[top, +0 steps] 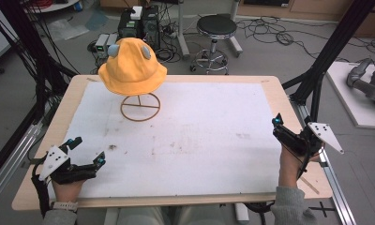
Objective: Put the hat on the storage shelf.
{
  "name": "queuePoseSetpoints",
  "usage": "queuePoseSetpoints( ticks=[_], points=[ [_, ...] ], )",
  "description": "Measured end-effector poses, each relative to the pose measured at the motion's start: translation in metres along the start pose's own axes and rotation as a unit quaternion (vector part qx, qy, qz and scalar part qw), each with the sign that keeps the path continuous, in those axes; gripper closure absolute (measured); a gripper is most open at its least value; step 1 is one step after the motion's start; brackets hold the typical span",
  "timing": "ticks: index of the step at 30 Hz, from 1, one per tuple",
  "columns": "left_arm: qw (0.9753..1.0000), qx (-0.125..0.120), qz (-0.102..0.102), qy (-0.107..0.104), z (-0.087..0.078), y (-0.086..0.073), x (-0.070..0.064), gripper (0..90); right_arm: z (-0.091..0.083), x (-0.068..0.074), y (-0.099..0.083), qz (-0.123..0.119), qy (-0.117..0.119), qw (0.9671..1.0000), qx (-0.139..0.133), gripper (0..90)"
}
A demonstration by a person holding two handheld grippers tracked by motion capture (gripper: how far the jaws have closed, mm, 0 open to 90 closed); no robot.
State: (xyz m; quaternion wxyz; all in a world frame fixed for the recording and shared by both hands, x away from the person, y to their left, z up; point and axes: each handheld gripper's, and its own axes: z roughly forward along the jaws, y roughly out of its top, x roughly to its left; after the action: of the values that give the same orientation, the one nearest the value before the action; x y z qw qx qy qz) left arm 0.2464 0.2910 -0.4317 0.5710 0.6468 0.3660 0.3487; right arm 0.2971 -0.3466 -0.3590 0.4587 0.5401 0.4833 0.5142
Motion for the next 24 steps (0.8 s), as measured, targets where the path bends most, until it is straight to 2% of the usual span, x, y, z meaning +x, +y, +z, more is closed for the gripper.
queuePoseSetpoints(
  ticks=[7,14,24],
  points=[
    [1.0,-0.006,0.001,0.002,0.003,0.001,-0.001,1.7,-0.002,-0.002,-0.002,0.001,-0.001,1.0,0.003,1.2],
    [1.0,-0.004,0.003,-0.003,0.007,0.001,-0.002,1.7,-0.003,-0.005,-0.004,0.003,-0.006,0.9999,0.015,1.2],
    [1.0,-0.001,0.008,-0.005,0.012,0.001,-0.004,1.7,-0.004,-0.008,-0.005,0.006,-0.007,0.9998,0.018,1.2]
  ],
)
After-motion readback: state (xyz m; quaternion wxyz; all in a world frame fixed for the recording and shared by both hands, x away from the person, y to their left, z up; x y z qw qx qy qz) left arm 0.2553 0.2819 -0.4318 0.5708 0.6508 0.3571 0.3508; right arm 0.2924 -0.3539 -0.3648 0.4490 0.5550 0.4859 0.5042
